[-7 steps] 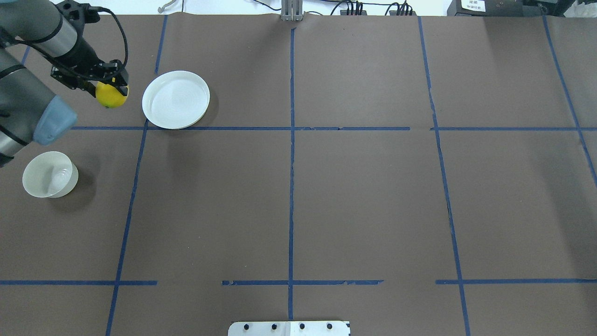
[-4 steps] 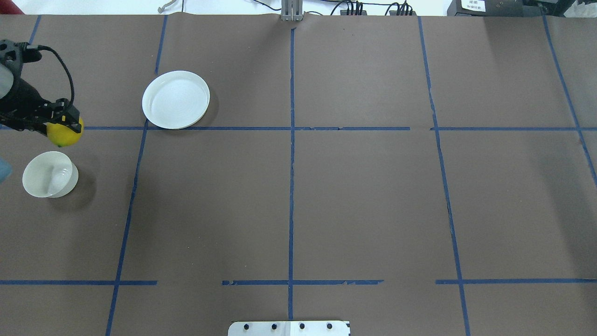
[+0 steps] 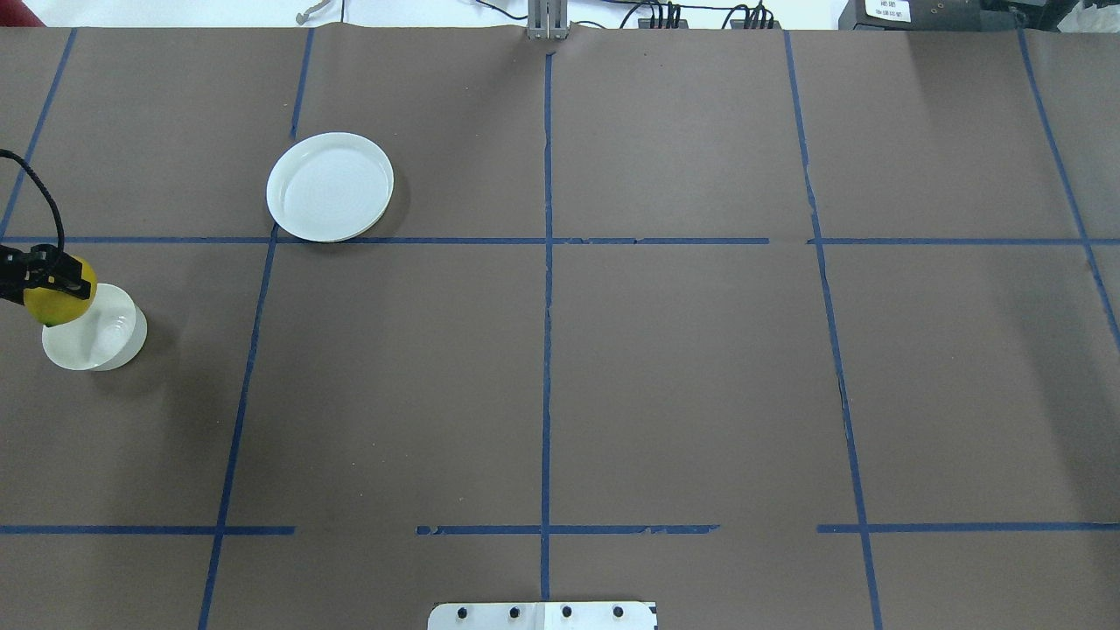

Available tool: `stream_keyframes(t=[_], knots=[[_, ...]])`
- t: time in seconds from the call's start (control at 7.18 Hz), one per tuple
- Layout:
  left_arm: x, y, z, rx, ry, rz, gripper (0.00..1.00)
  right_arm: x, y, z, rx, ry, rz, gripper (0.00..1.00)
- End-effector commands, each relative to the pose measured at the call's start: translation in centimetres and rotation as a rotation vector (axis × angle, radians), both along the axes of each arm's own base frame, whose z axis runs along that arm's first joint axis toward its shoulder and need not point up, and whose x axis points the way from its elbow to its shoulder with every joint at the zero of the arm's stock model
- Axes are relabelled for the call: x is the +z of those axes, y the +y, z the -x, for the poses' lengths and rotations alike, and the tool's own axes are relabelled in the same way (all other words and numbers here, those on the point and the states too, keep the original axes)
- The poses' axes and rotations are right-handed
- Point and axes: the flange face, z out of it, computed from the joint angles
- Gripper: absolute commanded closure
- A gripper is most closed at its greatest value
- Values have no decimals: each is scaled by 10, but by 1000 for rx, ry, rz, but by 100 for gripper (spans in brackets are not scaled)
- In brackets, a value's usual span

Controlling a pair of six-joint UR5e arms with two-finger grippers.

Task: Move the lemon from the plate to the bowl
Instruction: 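Carry the lemon with the left gripper toward the white bowl, then lower the lemon into the bowl and open the left gripper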

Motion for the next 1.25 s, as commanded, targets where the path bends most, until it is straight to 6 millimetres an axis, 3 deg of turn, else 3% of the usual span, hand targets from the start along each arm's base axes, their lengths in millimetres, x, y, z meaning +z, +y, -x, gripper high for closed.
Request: stream_keyframes(t=[0.0, 0.7, 0.84, 0.97, 1.11], knots=[[13, -1, -3, -8, 0, -1, 100, 0, 0, 0, 0, 0, 0, 0], [19, 4, -26, 38, 1, -4, 98, 0, 0, 0, 0, 0, 0, 0], [25, 5, -30, 46, -5, 4, 86, 0, 0, 0, 0, 0, 0, 0], [30, 4, -31, 49, -11, 9, 41, 0, 0, 0, 0, 0, 0, 0], [31, 4, -31, 47, -12, 14, 8, 0, 0, 0, 0, 0, 0, 0]])
